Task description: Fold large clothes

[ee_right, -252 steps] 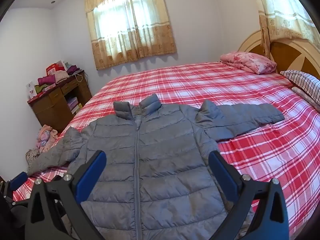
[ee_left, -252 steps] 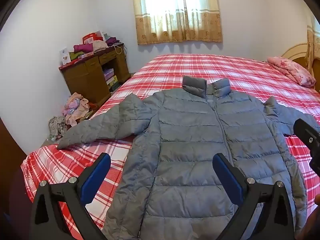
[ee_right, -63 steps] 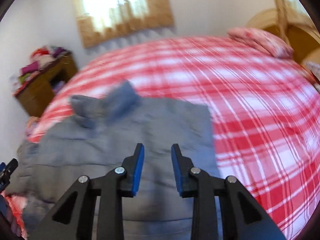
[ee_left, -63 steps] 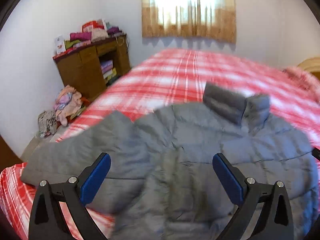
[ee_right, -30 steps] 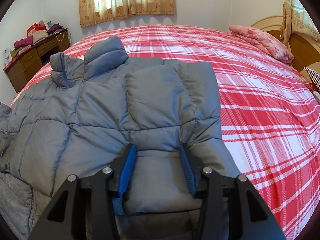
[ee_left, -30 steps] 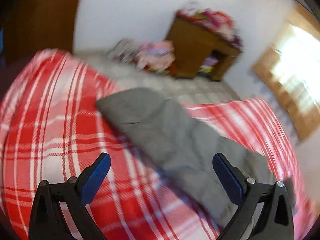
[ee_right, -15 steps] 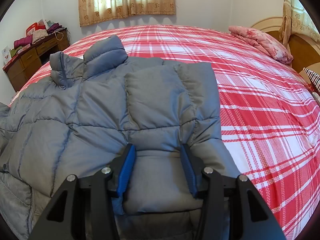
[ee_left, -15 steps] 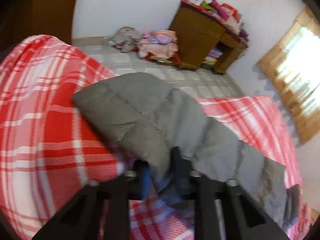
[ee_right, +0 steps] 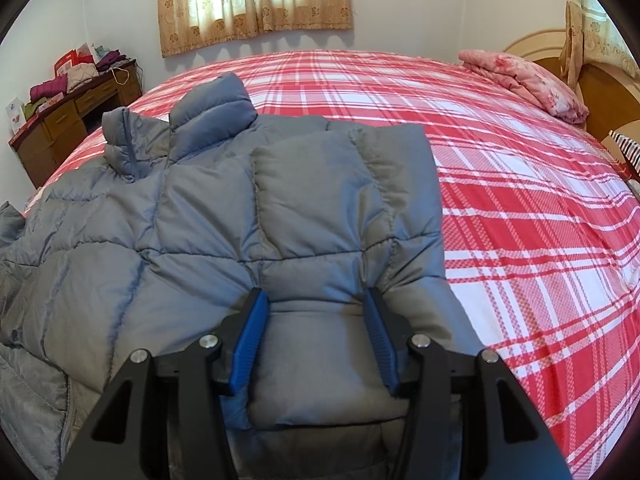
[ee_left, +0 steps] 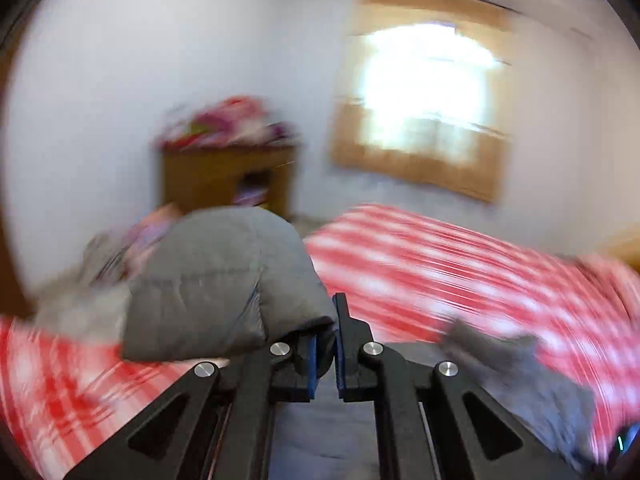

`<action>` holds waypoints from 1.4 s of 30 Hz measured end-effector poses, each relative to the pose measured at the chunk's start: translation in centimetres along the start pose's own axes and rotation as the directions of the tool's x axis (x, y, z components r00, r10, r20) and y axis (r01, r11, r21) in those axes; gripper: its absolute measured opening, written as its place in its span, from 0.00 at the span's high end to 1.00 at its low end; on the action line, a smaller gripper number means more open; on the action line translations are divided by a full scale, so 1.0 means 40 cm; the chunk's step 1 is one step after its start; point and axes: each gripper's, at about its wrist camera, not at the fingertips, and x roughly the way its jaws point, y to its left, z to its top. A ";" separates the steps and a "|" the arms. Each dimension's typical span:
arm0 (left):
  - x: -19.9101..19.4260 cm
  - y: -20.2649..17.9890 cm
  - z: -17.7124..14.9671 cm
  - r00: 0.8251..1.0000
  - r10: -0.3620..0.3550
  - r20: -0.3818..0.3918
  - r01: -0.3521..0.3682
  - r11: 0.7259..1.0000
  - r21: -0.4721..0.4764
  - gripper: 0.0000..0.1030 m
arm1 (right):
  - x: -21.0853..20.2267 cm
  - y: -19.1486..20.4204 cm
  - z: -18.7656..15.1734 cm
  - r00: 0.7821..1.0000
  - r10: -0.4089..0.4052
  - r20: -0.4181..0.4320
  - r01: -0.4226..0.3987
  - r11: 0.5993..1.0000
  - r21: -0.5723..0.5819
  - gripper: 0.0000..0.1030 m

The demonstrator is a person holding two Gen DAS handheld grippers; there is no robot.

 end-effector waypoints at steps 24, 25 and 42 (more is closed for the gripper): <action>-0.034 -0.466 -0.457 0.836 -0.101 -0.539 0.434 0.724 0.537 0.92 | 0.001 -0.027 0.001 0.996 0.090 0.011 -0.090 0.994 0.057 0.42; -0.057 -0.458 -0.462 0.843 -0.091 -0.530 0.431 0.704 0.564 0.91 | 0.001 -0.026 0.000 0.996 0.088 0.011 -0.089 0.994 0.056 0.42; -0.197 -0.057 -0.345 0.868 -0.173 -0.466 0.318 0.913 0.254 0.91 | -0.217 0.070 0.013 0.985 0.112 0.133 -0.114 0.993 0.008 0.27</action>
